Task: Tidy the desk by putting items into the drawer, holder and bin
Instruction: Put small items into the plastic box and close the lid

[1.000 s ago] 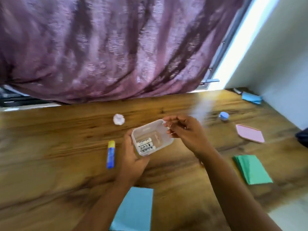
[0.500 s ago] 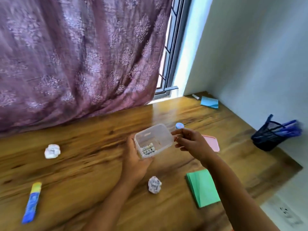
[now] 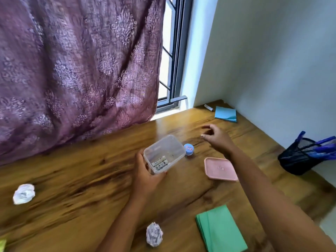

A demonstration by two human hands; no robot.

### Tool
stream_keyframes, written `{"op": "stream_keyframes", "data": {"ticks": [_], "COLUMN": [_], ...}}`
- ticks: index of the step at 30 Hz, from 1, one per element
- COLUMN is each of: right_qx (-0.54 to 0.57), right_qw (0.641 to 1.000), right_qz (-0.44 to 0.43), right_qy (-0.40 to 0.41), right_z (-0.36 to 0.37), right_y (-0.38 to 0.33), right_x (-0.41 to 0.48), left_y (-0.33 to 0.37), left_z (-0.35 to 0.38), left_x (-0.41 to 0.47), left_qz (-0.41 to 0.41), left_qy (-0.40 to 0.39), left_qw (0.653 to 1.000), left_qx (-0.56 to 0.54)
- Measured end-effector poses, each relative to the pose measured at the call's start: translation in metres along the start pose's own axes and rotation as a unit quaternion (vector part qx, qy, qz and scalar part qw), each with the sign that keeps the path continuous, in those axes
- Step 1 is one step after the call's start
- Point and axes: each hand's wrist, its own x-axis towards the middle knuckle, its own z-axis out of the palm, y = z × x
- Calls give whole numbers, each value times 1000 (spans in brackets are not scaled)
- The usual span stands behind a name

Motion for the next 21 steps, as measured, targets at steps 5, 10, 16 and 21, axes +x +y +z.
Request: {"op": "stream_keyframes", "data": {"ticks": [5, 10, 16, 21], "right_qx": [-191, -332, -398, -386], "right_qw": [981, 942, 916, 919], "right_qz": [8, 40, 6, -67], "right_qy": [22, -14, -57, 49], "right_z": [-11, -24, -31, -28], "right_y": [28, 54, 67, 62], "right_x": [99, 155, 207, 225], "left_y": [5, 13, 23, 22], "left_z": [37, 67, 79, 80], "left_x": [25, 40, 52, 57], "left_qz": [-8, -15, -22, -40], "left_qy": [40, 52, 72, 80], "left_qw": [999, 998, 996, 994], "left_qx": [18, 40, 54, 57]}}
